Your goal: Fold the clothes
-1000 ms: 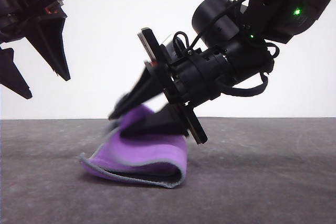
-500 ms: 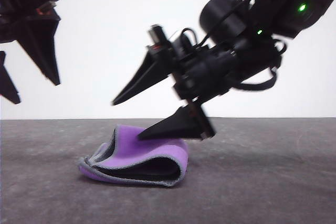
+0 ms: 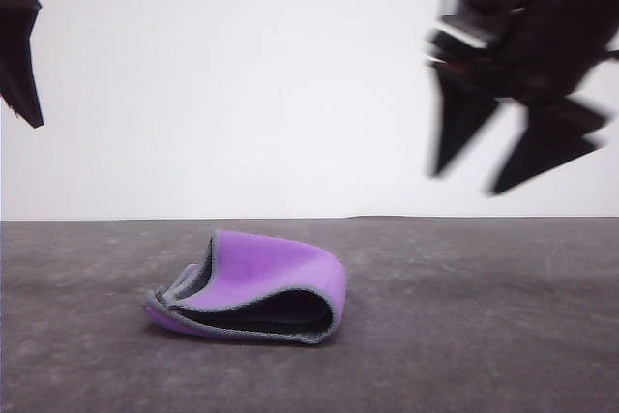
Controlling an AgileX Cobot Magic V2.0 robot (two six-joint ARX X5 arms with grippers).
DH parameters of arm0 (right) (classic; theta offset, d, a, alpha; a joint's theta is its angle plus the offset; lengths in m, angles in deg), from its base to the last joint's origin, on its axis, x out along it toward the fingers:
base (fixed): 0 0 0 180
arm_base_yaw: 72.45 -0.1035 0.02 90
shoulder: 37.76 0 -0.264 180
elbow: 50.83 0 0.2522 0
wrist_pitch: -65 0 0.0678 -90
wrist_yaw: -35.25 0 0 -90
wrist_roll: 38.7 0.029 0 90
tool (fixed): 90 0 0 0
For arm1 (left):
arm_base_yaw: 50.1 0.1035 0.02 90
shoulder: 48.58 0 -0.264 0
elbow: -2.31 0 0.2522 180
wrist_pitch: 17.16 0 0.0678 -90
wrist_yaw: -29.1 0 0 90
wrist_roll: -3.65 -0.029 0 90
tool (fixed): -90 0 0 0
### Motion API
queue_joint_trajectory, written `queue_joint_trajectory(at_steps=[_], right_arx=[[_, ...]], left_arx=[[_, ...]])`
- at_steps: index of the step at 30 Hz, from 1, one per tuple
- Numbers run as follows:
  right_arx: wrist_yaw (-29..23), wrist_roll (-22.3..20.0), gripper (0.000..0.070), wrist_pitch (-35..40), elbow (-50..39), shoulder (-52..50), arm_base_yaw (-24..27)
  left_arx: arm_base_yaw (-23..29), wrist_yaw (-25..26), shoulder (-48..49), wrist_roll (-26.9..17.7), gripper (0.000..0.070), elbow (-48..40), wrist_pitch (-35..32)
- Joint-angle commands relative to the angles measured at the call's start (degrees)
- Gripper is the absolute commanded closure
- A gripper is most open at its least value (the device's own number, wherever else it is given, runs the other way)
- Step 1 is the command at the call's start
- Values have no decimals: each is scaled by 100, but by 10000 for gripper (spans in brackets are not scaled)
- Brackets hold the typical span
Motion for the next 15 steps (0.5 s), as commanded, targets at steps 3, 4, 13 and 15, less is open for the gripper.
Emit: queue_joint_trajectory(at_steps=[3,4,13,15], right_arx=[[-183,-395,279,-373,77,-277,239],[-219,-402,279,-427,72,-361,325],[-221,-484,300,-510,72,-555,766],[-219,-515,434,-538,72,-555,797]], left_arx=[[92,-13,-57,-79,224,107,-82],[111,-13,-57,-79,224,107,-96],[117,-11,-57,-76,231,107,-127],[117,-11,-57,-76,323,107,-117]])
